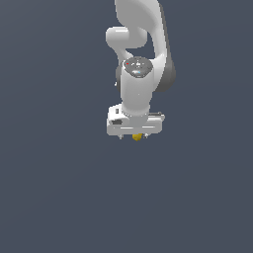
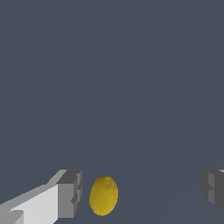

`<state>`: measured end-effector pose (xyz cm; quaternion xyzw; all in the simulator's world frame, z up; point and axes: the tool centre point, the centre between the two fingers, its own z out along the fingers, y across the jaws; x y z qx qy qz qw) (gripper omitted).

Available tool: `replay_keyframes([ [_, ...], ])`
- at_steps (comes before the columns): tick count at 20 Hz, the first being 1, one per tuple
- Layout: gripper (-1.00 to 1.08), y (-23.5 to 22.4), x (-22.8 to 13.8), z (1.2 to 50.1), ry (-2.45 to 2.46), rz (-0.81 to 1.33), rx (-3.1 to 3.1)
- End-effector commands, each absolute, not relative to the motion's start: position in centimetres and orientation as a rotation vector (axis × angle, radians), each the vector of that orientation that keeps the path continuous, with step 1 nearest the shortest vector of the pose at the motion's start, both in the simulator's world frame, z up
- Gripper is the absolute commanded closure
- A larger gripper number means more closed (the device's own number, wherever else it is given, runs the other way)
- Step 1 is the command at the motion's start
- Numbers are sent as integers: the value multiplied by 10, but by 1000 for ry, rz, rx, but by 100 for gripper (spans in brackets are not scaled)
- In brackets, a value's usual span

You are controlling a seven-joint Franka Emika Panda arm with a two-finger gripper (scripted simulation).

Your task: Pick up the object and move it to a goal position.

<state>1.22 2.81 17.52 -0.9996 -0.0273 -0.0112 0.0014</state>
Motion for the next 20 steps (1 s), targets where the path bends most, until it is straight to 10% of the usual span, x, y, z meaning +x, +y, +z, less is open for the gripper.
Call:
replay_keyframes([
  [1,-92,28,12,175,-86,-35,-3137],
  [20,-92,-6,14,171,-14,-41,-3136],
])
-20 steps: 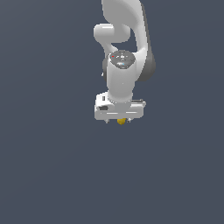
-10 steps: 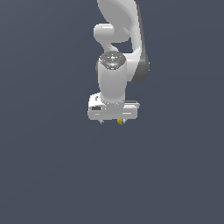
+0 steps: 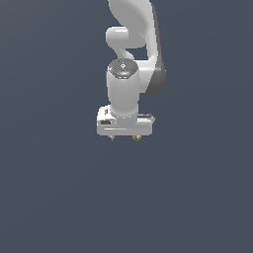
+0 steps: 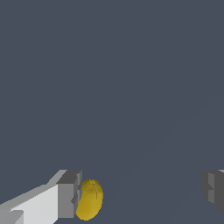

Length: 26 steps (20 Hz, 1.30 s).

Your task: Pick up the object and move it to a goal position.

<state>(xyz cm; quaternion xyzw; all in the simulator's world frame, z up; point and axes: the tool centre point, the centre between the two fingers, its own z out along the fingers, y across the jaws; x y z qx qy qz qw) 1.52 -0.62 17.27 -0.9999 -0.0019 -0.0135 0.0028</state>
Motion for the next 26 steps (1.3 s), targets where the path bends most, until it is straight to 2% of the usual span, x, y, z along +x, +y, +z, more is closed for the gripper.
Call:
replay_keyframes([
  [1,-92,-5,13,170,-24,-41,-3136],
  [9,-92,9,-7,147,-207,-31,-3135],
  [26,-92,54,-89,83,-828,-2,-3032],
])
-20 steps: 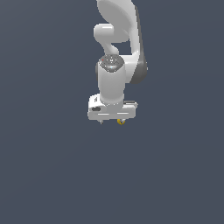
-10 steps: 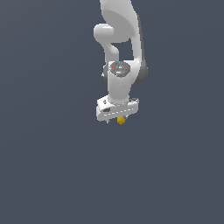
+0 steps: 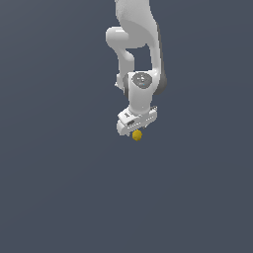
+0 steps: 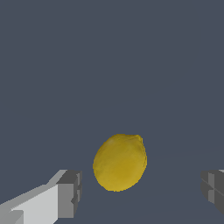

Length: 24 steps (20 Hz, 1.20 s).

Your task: Pick up the object and move it to a goal position.

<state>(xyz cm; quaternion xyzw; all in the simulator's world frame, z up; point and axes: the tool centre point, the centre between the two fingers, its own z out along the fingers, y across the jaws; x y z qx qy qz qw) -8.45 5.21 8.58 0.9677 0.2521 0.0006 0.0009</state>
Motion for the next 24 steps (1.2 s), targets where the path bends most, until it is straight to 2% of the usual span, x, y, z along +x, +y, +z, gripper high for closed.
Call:
replay_keyframes([
  [1,-92,56,-92,82,843,1,3025],
  [11,-92,58,-96,74,872,-1,3018],
  [24,-92,58,-98,29,879,0,3016],
])
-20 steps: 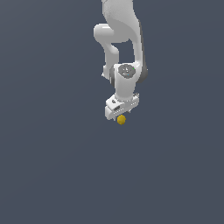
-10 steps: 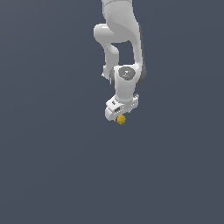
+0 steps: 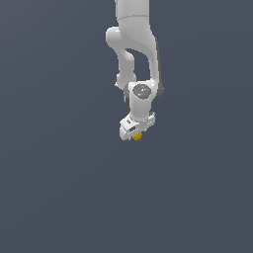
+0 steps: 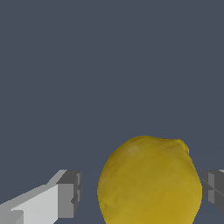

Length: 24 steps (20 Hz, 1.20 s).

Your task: Pick up the object and move it to a goal position.

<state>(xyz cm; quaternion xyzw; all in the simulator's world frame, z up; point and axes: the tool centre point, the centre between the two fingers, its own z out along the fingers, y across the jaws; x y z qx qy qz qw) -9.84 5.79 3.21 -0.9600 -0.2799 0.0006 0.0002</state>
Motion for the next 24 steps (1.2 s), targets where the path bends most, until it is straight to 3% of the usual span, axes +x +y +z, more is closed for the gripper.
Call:
replay_keyframes([
  [1,-92,58,-98,28,-879,0,-3016],
  [2,-92,58,-98,28,-879,0,-3016],
  [3,108,58,-98,28,-879,0,-3016],
  [24,108,42,-100,56,-878,-1,-3017],
])
